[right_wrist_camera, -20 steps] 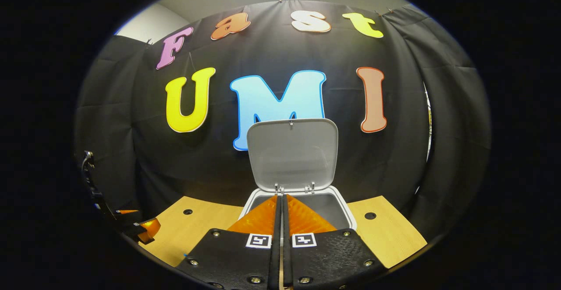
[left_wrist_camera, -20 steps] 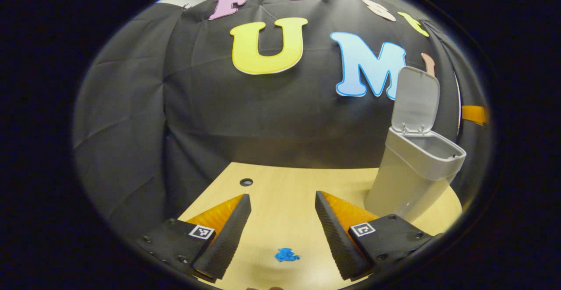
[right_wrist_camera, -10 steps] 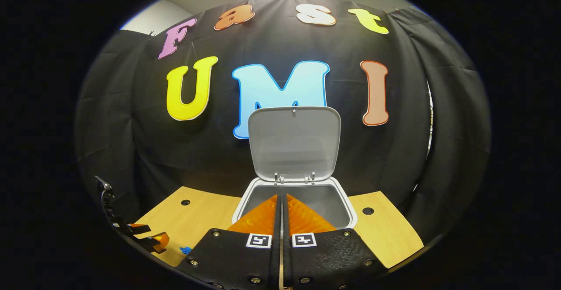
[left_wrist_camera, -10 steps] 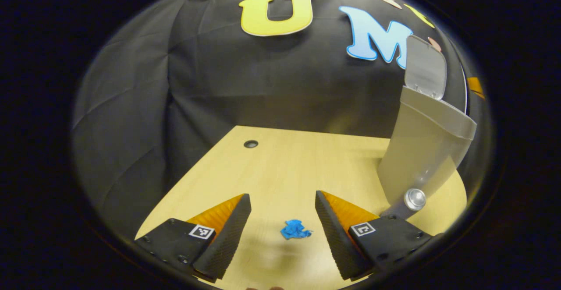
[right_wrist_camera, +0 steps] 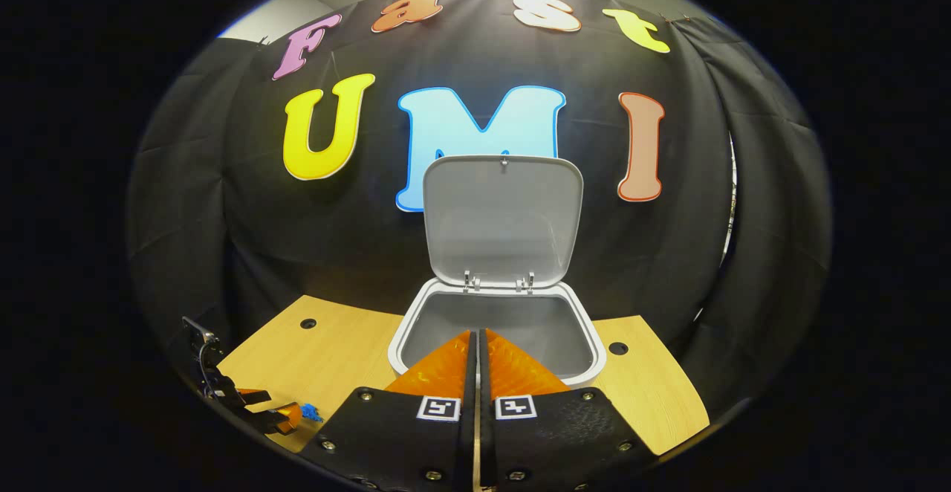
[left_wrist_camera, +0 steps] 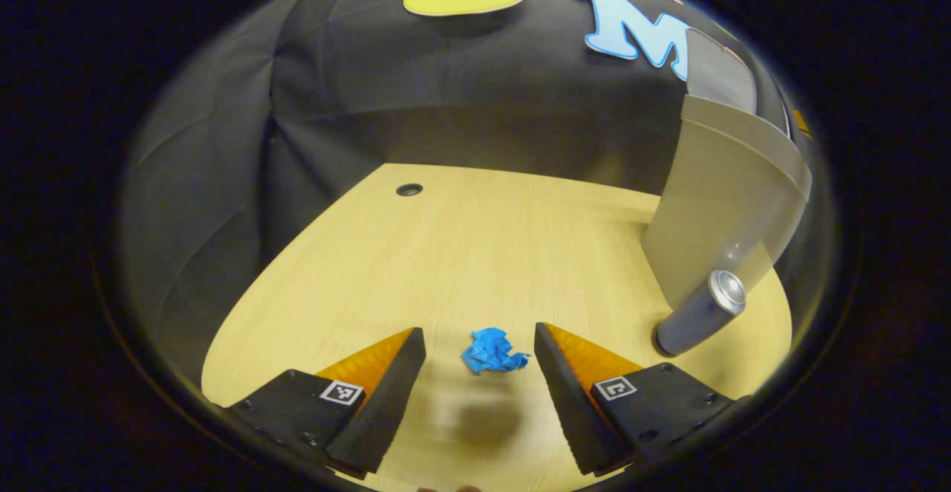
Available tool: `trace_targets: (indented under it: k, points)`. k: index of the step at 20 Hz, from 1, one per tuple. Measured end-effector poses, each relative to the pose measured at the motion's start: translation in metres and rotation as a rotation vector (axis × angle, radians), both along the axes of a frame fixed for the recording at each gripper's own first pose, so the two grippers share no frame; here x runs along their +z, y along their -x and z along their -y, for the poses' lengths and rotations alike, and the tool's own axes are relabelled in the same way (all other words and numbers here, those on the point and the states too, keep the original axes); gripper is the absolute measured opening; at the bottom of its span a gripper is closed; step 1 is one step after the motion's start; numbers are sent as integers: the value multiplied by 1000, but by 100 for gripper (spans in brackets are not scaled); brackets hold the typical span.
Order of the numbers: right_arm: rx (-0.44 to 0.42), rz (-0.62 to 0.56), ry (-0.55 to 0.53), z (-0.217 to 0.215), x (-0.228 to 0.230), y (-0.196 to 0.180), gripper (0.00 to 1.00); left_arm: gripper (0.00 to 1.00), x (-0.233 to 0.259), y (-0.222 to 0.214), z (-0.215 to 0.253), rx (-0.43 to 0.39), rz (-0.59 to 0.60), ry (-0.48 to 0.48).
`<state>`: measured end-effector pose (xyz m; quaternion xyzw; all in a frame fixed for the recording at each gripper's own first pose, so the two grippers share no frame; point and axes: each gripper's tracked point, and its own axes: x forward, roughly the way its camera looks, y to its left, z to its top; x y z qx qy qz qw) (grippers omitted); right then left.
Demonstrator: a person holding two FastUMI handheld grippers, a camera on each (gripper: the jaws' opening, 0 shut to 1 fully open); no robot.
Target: Press the lid of the desktop garbage bin to open it, pick up the crumpled paper on the desktop and throw it into the bin, then pick up the pop can on the desktop and drop it into the bin, and finally close the garbage bin lid.
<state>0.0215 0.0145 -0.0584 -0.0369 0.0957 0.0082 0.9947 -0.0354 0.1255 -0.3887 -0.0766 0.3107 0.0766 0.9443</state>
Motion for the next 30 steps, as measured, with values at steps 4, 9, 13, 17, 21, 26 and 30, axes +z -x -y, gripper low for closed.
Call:
trace_targets:
  k: [4,9,13,17,21,26,30]
  points:
    - [-15,-19,5,5,-4,0,3,97,-23,-10,-1,-26,-42,0]
    - [-33,-42,7,12,-10,-2,3,97,-54,-17,-3,-47,-103,10]
    - [-42,-54,11,16,-14,-4,3,98,-62,-19,-1,-56,-121,20]
    - [-40,-71,6,15,-20,-5,3,97,-66,-21,2,-64,-128,14]
    - [-36,-88,1,14,-26,-4,3,55,-65,-21,-3,-55,-134,3]
    - [-35,-95,-2,15,-29,-1,3,56,-55,-18,-10,-23,-113,-3]
    - [-31,-89,-12,15,-28,1,3,55,-30,-20,-13,-26,-62,-29]
